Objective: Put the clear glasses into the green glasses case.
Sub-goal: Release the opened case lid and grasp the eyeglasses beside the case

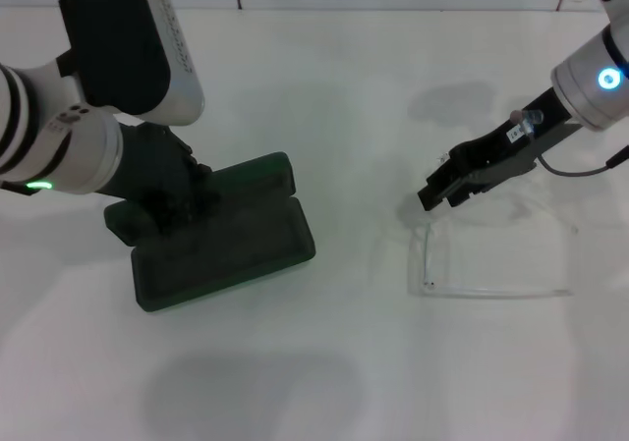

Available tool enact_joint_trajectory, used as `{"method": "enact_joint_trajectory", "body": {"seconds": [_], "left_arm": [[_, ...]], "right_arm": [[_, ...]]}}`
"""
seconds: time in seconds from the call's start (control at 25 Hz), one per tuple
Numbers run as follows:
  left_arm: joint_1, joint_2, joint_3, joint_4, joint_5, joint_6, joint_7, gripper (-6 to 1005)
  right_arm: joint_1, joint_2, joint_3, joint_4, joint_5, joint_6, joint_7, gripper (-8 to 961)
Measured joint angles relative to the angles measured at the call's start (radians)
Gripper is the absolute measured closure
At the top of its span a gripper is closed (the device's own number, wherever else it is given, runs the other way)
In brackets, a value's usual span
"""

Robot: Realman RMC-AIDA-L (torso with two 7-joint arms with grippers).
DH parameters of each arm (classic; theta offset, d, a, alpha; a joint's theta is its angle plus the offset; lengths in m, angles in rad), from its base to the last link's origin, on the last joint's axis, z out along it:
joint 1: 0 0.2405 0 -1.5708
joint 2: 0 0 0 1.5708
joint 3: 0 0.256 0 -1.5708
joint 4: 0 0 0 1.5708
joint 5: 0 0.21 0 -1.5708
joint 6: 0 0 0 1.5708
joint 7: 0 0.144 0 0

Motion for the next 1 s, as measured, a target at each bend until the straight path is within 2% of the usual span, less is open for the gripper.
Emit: {"method": "enact_joint_trajectory", "body": {"seconds": [0.2,0.56,1.0], "left_arm": [[-0.012,0.0,0.0,-0.004,0.002,-0.003,0.002,800],[-0.013,0.0,0.001,-0.015,-0.01,-0.022,0.028,800],[0.009,0.001,-0.003,-0.021,-0.026,-0.041,0.075,801]], "right_arm": [[0.016,0.005,0.0,0.02,-0.005,0.005,0.001,551],[0.097,0.008,-0.006,0.126,-0.036,0.048,0.009,552],[0.106,0.009,-0.011,0.179,-0.039,0.072,0.061,554]]}}
